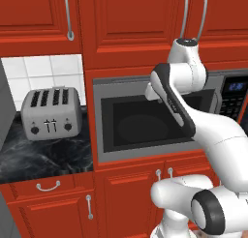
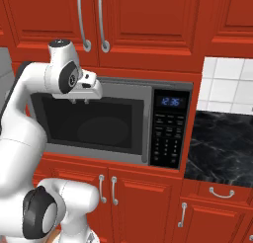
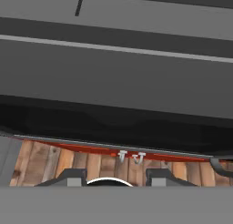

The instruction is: Move the bowls from the cabinet to the plates on the dining table.

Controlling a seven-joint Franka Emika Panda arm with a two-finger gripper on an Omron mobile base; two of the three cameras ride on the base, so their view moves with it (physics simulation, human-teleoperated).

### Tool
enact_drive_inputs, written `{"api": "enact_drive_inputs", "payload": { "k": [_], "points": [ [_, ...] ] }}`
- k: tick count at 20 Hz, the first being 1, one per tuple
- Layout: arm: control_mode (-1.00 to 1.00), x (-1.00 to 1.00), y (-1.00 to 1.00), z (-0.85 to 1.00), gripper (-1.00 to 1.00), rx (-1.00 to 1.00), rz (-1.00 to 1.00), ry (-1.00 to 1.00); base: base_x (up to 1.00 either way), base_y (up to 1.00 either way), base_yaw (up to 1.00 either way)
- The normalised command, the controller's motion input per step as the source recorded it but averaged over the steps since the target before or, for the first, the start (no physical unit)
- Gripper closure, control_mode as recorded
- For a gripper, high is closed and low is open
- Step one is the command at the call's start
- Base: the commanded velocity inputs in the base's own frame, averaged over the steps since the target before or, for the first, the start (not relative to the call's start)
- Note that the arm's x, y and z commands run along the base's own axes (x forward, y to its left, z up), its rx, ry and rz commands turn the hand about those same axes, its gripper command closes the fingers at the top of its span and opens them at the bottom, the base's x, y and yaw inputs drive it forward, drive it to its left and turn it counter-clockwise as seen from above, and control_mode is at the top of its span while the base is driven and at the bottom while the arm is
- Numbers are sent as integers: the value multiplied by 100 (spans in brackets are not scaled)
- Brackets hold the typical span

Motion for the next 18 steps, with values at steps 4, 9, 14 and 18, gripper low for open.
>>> {"api": "enact_drive_inputs", "payload": {
  "k": [4, 9, 14, 18],
  "points": [
    [-100, -14, 0, 0, -100, 0, 0, 0, 0, 0, 0],
    [-100, -37, 0, 0, -100, 0, -2, 0, 0, 0, 0],
    [-100, -63, 11, 1, -100, 0, 0, -12, 0, 0, 0],
    [-100, -66, 0, 18, -100, 0, 0, -27, 0, 0, 0]
  ]
}}
